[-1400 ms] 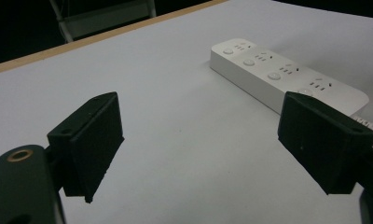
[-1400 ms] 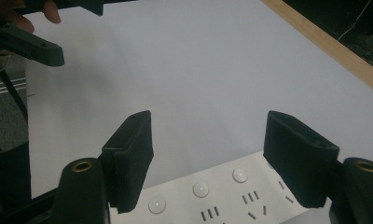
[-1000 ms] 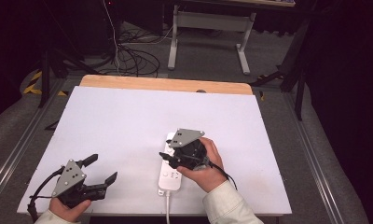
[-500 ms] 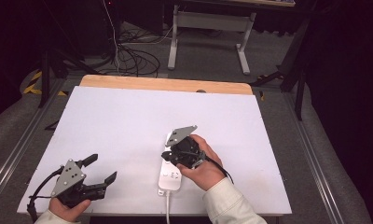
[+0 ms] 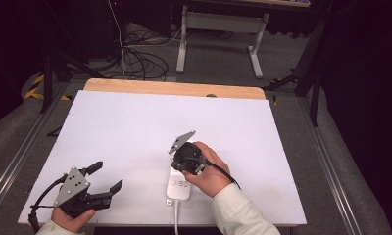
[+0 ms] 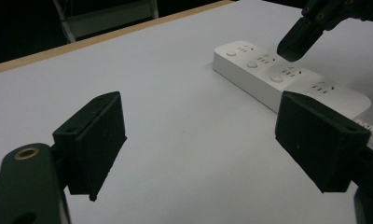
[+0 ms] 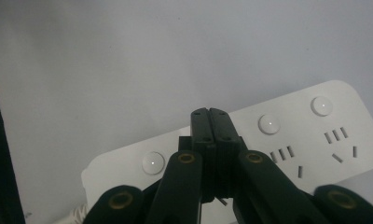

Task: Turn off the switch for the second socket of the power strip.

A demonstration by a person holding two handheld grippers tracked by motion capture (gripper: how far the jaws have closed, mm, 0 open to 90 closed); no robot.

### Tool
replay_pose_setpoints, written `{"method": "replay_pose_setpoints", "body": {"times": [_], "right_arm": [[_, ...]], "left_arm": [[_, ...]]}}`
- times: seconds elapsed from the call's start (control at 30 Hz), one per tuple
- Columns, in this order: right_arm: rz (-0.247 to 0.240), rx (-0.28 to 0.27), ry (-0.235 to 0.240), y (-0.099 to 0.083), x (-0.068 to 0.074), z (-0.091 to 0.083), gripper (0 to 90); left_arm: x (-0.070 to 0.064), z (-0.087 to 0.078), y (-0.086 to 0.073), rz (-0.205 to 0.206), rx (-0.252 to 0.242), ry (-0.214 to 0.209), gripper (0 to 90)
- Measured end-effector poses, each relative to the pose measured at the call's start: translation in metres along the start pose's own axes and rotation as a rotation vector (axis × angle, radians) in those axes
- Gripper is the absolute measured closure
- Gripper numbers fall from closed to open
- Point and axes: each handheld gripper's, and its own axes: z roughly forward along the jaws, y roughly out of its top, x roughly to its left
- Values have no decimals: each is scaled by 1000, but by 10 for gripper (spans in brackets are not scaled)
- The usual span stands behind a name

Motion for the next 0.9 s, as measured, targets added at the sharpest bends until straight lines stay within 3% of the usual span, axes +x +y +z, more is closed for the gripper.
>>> {"method": "replay_pose_setpoints", "body": {"times": [0.43, 0.9], "right_arm": [[24, 71, 1, 2, -4, 16, 900], [27, 95, -11, 2, -5, 22, 900]], "left_arm": [[0, 0, 0, 1, 3, 1, 167], [1, 0, 0, 6, 5, 1, 167]]}}
